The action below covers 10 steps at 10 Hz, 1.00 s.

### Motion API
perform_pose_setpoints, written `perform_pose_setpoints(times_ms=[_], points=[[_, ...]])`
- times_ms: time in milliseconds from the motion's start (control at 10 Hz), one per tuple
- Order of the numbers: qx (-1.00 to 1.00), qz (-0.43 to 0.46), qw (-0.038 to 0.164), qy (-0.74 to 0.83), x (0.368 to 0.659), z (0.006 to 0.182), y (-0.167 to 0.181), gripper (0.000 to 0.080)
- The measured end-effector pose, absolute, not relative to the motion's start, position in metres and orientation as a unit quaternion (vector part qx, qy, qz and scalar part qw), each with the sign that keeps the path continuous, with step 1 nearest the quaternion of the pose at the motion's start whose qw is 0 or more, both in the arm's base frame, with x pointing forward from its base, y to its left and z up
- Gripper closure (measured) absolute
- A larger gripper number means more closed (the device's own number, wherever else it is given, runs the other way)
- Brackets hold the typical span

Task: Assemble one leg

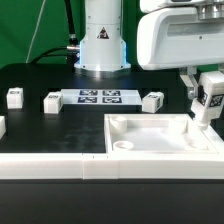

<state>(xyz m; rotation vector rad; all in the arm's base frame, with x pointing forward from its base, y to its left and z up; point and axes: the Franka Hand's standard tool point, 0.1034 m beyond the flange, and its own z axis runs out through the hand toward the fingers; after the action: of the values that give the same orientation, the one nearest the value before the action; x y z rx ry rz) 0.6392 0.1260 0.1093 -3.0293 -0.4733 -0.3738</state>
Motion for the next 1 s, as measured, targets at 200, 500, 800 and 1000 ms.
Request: perform_pose_setpoints(times_ms=[200, 500, 800, 1000], points=[[-0.978, -0.137, 0.026, -0.153, 0.637, 0.106, 0.126, 0.0509], [-0.972, -0.169, 0.022, -0.163, 0.644, 0.101, 0.119, 0.0509], [-0.969, -0.183, 0.02, -0.164, 0.657, 0.101, 0.116, 0.0509], [-0.97, -0.179, 0.021, -0.163, 0.652, 0.096, 0.117, 0.0509]])
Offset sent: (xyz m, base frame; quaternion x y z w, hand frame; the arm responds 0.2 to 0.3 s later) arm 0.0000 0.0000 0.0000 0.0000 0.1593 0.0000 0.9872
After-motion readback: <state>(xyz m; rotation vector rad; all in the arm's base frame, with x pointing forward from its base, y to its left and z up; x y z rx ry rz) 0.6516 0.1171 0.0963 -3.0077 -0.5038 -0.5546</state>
